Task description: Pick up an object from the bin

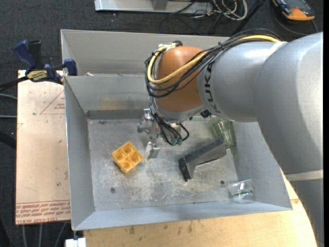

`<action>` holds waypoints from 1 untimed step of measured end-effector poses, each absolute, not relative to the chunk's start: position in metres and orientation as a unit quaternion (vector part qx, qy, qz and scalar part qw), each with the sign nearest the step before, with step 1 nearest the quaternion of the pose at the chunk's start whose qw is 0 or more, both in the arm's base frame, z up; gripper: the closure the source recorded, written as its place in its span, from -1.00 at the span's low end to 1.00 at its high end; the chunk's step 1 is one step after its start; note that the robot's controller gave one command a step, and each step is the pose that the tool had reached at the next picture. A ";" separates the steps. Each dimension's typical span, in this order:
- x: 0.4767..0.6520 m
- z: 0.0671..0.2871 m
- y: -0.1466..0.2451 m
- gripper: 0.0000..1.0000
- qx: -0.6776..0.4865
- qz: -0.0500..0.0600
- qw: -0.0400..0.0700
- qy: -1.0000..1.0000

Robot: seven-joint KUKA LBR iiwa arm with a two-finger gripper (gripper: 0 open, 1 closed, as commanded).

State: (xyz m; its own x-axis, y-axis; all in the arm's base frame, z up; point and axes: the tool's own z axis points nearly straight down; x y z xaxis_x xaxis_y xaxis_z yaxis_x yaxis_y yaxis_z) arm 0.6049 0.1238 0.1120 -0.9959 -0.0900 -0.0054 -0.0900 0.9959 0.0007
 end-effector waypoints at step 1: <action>0.598 0.108 0.160 -1.00 -0.204 0.001 -0.001 0.979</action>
Offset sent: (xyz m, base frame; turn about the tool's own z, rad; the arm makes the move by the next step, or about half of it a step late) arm -0.0167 0.0528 0.0040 -0.3695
